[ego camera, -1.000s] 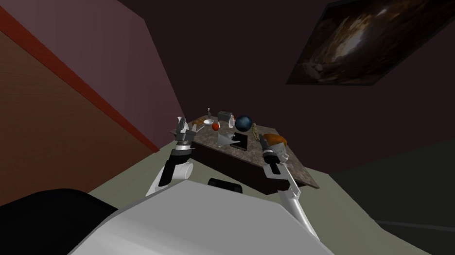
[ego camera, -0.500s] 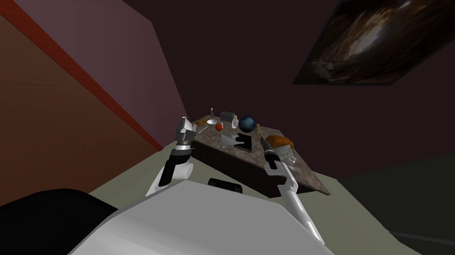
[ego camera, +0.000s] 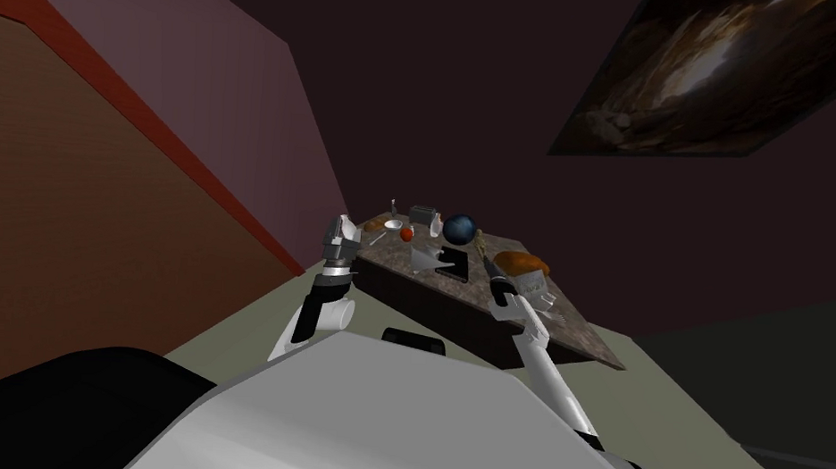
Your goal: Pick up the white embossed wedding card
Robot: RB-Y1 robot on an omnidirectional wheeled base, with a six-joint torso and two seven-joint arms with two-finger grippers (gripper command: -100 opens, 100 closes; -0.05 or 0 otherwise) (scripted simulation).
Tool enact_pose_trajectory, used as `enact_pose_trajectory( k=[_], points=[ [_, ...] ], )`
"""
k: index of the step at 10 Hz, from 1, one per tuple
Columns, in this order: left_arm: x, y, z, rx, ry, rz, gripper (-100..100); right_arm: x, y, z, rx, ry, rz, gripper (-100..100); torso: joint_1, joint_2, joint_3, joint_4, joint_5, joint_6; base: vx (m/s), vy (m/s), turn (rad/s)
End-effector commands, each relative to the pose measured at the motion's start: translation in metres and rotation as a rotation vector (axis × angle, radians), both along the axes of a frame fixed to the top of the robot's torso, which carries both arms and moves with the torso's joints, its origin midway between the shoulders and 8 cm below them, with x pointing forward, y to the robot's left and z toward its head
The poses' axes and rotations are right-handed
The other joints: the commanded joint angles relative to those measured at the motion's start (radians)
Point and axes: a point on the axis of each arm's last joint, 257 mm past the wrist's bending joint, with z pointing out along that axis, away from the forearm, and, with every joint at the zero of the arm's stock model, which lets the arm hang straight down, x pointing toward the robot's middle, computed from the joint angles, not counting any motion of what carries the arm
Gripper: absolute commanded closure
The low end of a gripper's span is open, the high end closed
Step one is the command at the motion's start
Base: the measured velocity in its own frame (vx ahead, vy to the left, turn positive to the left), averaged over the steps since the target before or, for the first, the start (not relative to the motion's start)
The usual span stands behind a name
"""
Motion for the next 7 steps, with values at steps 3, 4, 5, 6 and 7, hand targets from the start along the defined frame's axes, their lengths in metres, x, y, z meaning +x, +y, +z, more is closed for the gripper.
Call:
enact_pose_trajectory(
  k=[3, 4, 5, 6, 7],
  points=[
    [0.000, 0.000, 0.000, 0.000, 0.000, 0.000, 0, -0.002, -0.041, -0.021, -0.111, 0.094, -0.101, -100, -0.002, 0.001, 0.000, 0.000, 0.000, 0.000, 0.006, 0.046, 0.044],
    [0.000, 0.000, 0.000, 0.000, 0.000, 0.000, 0, -0.004, -0.045, -0.030, -0.113, 0.112, -0.108, -100, -0.001, 0.001, 0.000, 0.000, 0.000, 0.000, 0.010, 0.044, 0.032],
    [0.000, 0.000, 0.000, 0.000, 0.000, 0.000, 0, -0.005, -0.066, -0.027, -0.180, 0.141, -0.159, -100, -0.001, 0.000, 0.000, 0.000, 0.000, 0.000, 0.018, 0.065, 0.060],
    [0.000, 0.000, 0.000, 0.000, 0.000, 0.000, 0, -0.009, -0.073, -0.040, -0.185, 0.171, -0.171, -100, 0.000, 0.000, 0.000, 0.000, 0.000, 0.000, 0.018, 0.059, 0.048],
    [0.000, 0.000, 0.000, 0.000, 0.000, 0.000, 0, -0.012, -0.096, -0.040, -0.250, 0.210, -0.227, -100, -0.001, 0.000, 0.000, 0.000, 0.000, 0.000, 0.020, 0.066, 0.083]
  ],
)
